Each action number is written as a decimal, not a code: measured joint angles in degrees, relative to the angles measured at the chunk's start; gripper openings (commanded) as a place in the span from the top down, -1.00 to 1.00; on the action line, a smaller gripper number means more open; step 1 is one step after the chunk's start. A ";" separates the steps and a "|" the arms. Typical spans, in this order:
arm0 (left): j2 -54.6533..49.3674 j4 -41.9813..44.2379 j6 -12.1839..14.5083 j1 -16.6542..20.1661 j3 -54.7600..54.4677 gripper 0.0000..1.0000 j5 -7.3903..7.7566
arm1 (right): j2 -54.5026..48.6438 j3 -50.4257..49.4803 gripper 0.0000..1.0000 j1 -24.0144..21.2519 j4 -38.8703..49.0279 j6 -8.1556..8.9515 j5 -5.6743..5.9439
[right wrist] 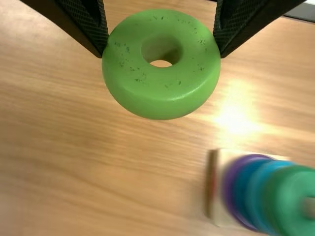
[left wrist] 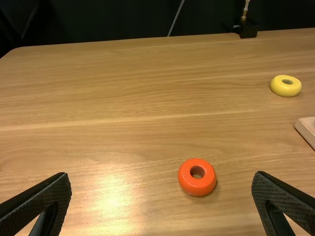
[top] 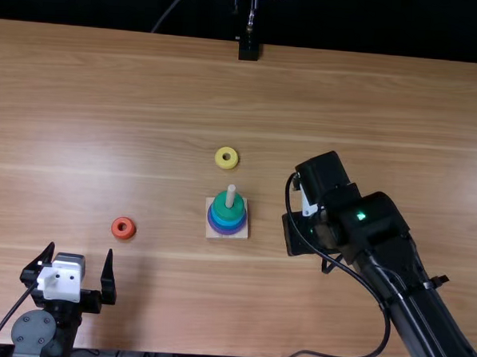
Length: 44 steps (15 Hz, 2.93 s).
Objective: Build the Hanoi tower: stack the rings onto the peg from bottom to top in this color order: purple, dark blue, light blue, dark green, light green, yellow, orange.
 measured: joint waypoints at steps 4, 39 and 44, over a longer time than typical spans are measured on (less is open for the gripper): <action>0.00 -0.02 0.00 -0.02 0.00 -1.00 0.02 | 4.59 13.35 0.96 3.30 -4.37 -1.16 0.02; 0.00 -0.04 0.02 -0.02 0.00 -1.00 0.02 | 26.32 39.30 0.91 12.09 -10.32 -1.16 0.24; 0.00 -0.02 0.00 0.00 0.00 -1.00 0.02 | 26.53 39.30 0.91 12.11 -10.54 -1.31 0.26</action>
